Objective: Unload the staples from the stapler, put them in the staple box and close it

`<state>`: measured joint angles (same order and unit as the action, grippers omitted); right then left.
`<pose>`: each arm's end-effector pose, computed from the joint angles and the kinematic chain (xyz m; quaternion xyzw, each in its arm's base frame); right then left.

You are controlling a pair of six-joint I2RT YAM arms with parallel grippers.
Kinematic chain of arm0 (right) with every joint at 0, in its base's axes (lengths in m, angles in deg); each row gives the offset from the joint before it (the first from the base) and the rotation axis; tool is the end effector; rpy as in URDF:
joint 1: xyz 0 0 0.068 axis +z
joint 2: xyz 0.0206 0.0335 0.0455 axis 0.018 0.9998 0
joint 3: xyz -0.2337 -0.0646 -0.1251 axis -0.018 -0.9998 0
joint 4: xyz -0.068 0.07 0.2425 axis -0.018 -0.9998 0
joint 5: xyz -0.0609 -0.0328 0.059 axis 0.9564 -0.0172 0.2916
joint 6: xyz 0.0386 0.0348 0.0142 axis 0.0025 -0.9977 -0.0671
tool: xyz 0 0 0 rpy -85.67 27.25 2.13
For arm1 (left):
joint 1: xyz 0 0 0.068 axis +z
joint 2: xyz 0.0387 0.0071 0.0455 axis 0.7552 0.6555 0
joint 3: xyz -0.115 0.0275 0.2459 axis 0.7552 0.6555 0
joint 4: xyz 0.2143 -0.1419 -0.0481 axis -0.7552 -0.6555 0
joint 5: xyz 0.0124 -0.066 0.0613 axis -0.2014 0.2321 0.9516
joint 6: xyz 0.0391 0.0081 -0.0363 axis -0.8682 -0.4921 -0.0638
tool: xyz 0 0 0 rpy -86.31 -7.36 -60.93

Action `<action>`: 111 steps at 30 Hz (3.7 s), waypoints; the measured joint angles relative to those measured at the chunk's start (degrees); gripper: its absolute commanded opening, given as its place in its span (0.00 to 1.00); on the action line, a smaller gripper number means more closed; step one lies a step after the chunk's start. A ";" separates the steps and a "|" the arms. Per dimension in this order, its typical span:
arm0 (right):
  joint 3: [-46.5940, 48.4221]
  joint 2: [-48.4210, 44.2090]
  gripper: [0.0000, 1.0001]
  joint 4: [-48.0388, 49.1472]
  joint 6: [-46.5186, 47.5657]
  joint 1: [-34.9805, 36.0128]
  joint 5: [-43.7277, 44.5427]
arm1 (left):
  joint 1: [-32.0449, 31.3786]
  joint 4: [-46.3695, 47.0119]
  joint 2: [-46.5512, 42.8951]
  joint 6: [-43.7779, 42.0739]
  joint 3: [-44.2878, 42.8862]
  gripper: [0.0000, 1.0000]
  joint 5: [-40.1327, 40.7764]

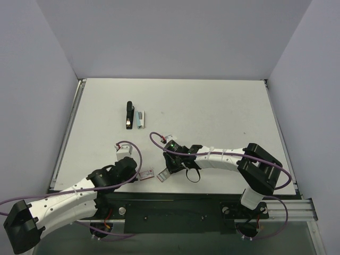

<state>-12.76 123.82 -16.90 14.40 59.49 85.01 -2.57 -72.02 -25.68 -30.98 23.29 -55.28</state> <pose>0.1763 0.2882 0.1682 -0.2320 0.8994 0.2637 0.2601 0.0992 -0.1031 0.1718 -0.0424 0.9275 -0.1279 0.3487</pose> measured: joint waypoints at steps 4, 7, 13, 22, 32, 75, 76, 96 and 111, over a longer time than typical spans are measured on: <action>0.00 0.00 0.17 0.24 0.00 0.02 0.00 | 0.00 0.76 0.94 0.00 0.13 0.00 -0.50; 0.00 0.00 0.16 0.26 -0.02 0.02 0.00 | 0.00 1.51 2.01 -0.02 0.39 0.00 -0.74; 0.00 0.04 0.15 0.26 -0.02 0.02 -0.24 | 0.00 2.69 3.69 -0.02 0.50 0.00 -1.38; 1.07 1.86 0.07 0.72 0.00 0.26 -0.55 | 0.00 3.06 3.78 -0.02 0.52 0.00 -2.05; 1.11 1.88 0.00 0.61 -0.07 0.87 -0.52 | 0.00 3.39 4.15 -0.07 0.59 0.00 -2.32; 3.67 4.26 0.00 0.33 -8.31 1.20 3.10 | 0.00 4.28 9.42 3.04 0.74 0.00 -1.86; 3.89 4.63 0.00 0.59 -8.59 1.20 3.10 | 0.00 4.35 9.46 3.04 0.76 0.00 -1.88; 5.05 5.86 0.00 1.60 -9.18 1.22 2.86 | 0.00 6.12 10.36 2.80 0.81 0.00 -2.21; 5.81 6.64 0.00 2.34 -8.94 2.54 1.33 | 0.00 8.17 11.78 1.51 0.68 0.00 -2.27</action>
<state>-6.94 130.46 -14.56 5.46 62.02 86.34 -2.57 -63.84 -13.90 -29.47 23.96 -57.56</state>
